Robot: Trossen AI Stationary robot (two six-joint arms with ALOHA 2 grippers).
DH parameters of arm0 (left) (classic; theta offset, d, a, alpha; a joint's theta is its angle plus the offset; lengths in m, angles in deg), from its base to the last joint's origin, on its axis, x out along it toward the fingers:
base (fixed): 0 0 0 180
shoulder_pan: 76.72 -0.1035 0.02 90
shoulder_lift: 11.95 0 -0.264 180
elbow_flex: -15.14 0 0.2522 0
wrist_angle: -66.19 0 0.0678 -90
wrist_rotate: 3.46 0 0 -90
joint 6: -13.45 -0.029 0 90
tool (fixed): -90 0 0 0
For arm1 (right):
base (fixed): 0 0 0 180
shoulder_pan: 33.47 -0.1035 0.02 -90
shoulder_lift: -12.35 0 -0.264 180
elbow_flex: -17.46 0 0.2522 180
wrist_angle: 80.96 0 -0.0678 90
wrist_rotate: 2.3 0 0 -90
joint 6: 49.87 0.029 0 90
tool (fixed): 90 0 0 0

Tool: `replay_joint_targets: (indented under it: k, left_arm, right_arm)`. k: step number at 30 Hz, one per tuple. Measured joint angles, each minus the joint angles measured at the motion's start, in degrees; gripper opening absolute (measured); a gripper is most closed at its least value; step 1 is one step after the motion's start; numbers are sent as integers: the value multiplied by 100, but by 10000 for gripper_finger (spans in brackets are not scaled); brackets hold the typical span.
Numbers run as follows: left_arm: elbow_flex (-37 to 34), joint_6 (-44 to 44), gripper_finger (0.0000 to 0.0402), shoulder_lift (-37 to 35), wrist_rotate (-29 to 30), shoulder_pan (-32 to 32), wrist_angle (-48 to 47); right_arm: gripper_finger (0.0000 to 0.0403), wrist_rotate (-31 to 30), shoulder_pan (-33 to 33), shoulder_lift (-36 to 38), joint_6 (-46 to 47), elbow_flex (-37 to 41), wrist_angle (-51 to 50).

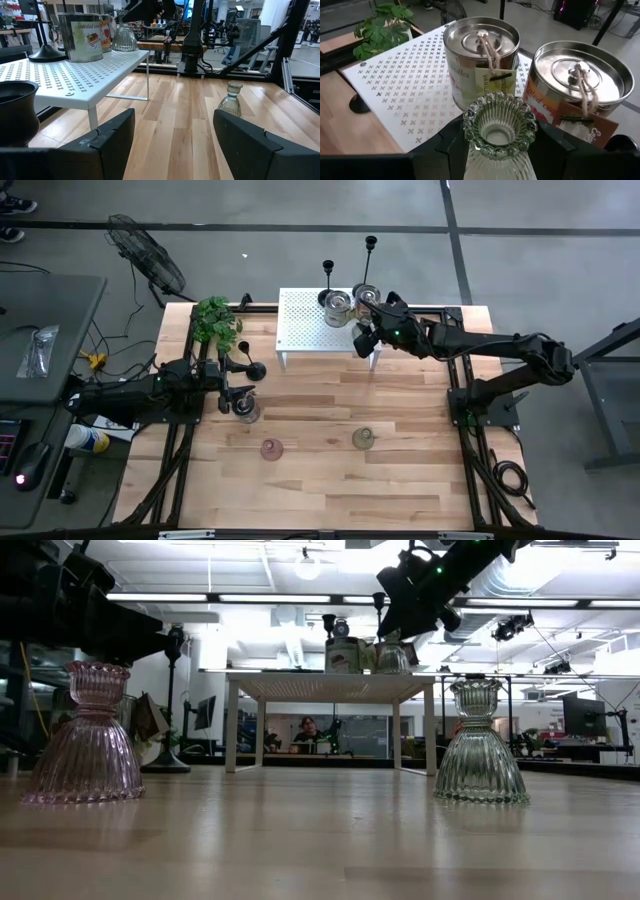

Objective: Pick & Place candle stick holders
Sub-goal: Put the right transparent glass candle holder on the shelf

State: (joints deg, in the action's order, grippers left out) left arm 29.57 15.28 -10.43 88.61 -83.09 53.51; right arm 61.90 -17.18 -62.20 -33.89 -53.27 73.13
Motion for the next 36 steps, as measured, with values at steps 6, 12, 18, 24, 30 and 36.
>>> replay_joint_targets:
  k: [6, 12, 18, 24, 30, 36]
  left_arm:
    - [0, 1, 265, 0, 2, 0, 0]
    - [0, 0, 265, 0, 2, 0, 0]
    - [0, 2, 265, 0, 3, 1, 0]
    - [0, 0, 265, 0, 2, 0, 0]
    - [0, -1, 265, 0, 3, 1, 0]
    - [0, 2, 265, 0, 4, 0, 0]
  right_arm:
    - [165, 36, 5, -14, -60, 0, 22]
    - [165, 66, 81, -209, -58, 0, 171]
    - [165, 57, 103, -255, -70, 0, 256]
    - [165, 65, 105, -254, -71, 0, 230]
    - [166, 88, 105, -254, -73, 0, 217]
    - [204, 110, 114, -254, -61, 0, 199]
